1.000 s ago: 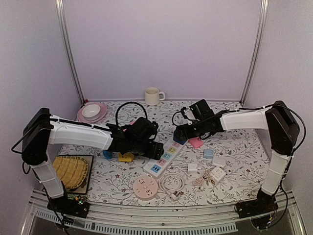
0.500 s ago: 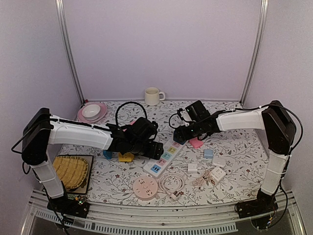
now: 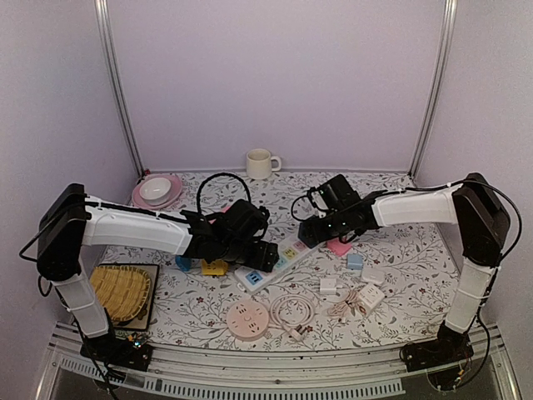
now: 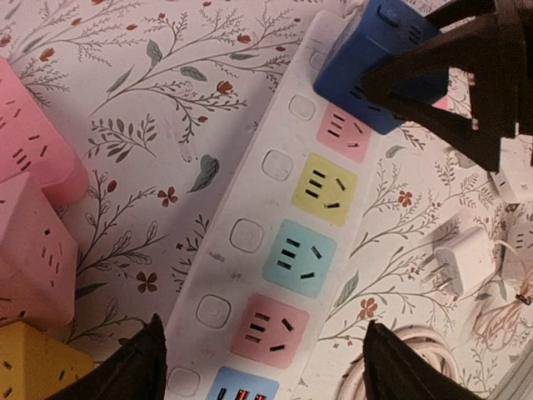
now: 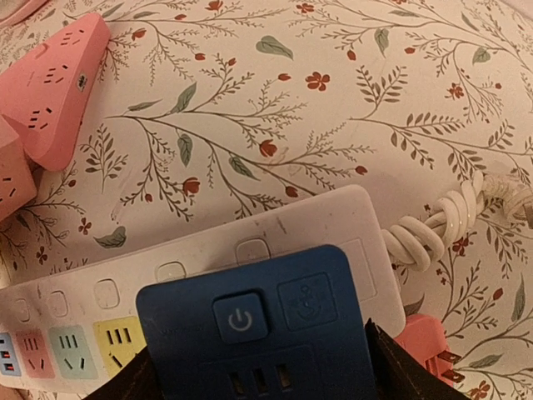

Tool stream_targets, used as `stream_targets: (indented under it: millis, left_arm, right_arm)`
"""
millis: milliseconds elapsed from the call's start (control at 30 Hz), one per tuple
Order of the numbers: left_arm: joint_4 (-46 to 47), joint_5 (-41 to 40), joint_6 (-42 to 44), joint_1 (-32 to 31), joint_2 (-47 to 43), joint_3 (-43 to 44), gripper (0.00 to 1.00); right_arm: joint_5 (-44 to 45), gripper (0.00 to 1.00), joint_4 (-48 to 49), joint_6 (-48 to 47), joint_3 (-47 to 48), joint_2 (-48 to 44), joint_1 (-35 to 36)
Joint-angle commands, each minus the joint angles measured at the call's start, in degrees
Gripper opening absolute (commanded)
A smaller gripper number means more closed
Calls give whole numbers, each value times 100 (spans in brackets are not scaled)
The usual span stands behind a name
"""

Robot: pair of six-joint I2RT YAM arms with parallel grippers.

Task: Pull the plug off the socket

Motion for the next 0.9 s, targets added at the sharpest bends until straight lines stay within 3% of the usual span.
stream_targets:
  millis: [0,167,233,467,600,867]
  left_arm:
    - [134,148,97,-58,88,146,81]
    - [759,826,62,-45,95,83,78]
    - [978,1047,-17,-34,145,52,72]
    - [1292,1387,-280,4,503,87,24]
    - [1312,1424,-292,142,702,155,7]
    - [1280,1259,-278,381,924,210,0]
  right_arm:
    - [172,59,-250,513,-374,-493,112]
    - [166,59,-240,688,-568,-637,276]
    - [149,59,-258,766,-567,-657,327]
    - [199,59,-347,858,-473,-638,372]
    - [253,59,-389,858,-406,-609,429]
    - [405,59,-579,843,-172,-569,601]
